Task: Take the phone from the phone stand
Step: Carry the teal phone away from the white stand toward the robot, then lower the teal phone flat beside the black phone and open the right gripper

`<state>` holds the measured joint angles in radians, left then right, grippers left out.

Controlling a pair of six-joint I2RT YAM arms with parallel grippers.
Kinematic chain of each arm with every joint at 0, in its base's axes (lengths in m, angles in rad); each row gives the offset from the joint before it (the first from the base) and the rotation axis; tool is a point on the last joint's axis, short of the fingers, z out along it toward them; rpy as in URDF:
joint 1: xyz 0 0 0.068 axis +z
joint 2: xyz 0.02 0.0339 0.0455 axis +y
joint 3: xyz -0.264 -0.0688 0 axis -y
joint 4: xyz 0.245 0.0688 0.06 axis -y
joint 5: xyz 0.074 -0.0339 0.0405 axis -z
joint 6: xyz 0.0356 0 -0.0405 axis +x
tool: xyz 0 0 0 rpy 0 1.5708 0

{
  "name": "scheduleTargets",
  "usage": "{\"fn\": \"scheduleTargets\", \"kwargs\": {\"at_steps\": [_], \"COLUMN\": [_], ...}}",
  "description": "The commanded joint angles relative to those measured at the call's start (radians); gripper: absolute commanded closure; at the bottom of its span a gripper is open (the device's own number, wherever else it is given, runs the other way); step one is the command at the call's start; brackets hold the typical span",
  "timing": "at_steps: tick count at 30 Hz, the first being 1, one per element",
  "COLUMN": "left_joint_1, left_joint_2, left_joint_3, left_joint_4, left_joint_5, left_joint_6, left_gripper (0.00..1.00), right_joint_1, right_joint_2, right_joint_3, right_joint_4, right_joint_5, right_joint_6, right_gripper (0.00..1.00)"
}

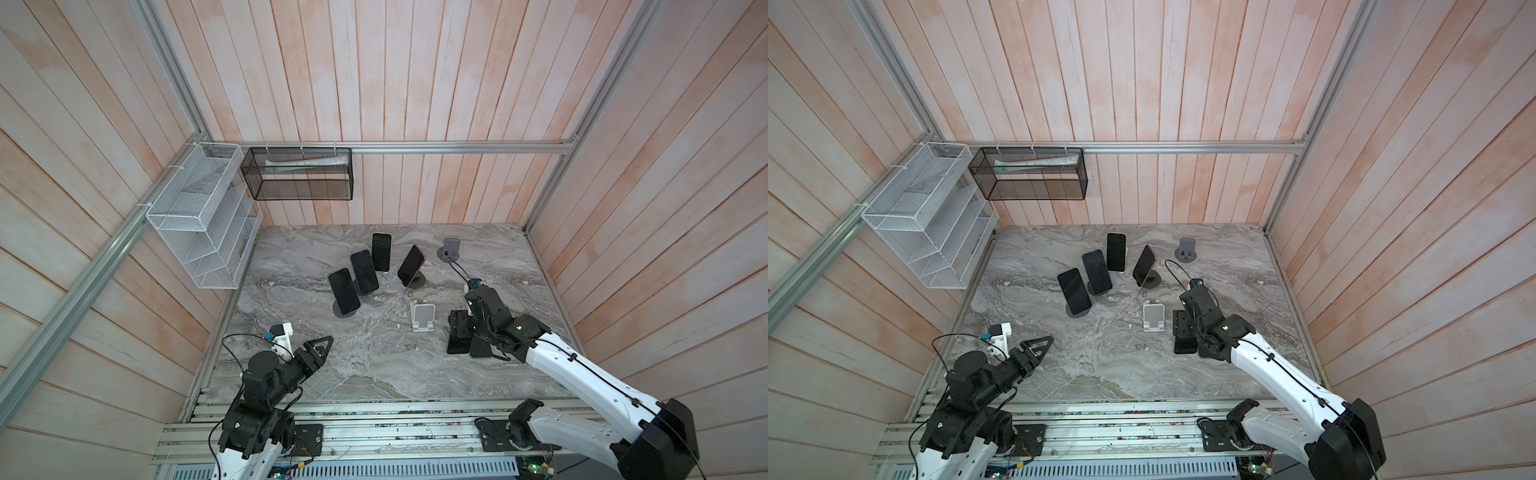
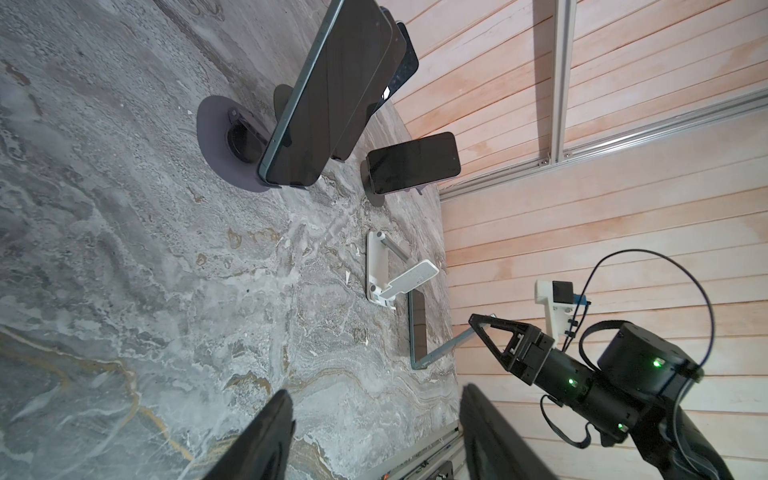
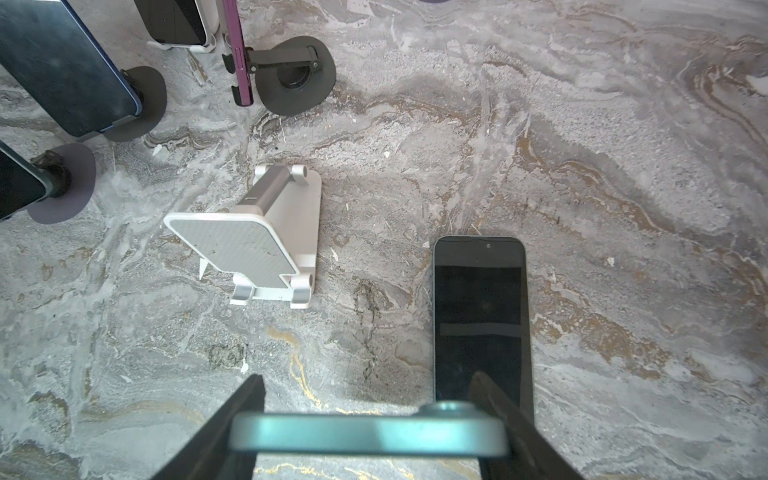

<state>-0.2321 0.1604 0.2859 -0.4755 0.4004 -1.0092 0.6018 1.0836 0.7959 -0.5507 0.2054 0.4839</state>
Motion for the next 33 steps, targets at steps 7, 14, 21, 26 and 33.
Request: {"fn": "scheduleTargets", "kwargs": {"at_steps": [7, 14, 21, 26, 33], "left_joint_1": [-0.006, -0.007, -0.007, -0.007, -0.007], "left_joint_2": [0.103, 0.111, 0.172, 0.216, 0.202], "left_joint_3": [-0.061, -0.105, -0.102, -0.097, -0.103], "left_joint_4": [0.197, 0.263, 0.319, 0.346, 0.340], "left_joint_5": [0.054, 0.066, 0.085, 0.101, 0.091], "left_joint_6": [-0.017, -0.039, -0.026, -0.019, -0.022], "left_gripper": [0.35, 0.35, 0.35, 0.35, 0.35], "right_joint_1": [-0.026, -0.034, -0.045, -0.053, -0.053], "right_joint_2": [0.026, 0.052, 0.119, 0.167, 0.243], "right_joint_3": [-0.027, -0.035, -0.013, 0.008, 0.005], "right_joint_4": [0.055, 0.084, 0.092, 0.090, 0.153], "right_joint_5": [-0.025, -0.078, -0.077, -0.015, -0.039], "right_joint_6": [0.037, 0.054, 0.036, 0.033, 0.035], "right_gripper": [0.38, 0.39, 0.39, 0.38, 0.38]}}
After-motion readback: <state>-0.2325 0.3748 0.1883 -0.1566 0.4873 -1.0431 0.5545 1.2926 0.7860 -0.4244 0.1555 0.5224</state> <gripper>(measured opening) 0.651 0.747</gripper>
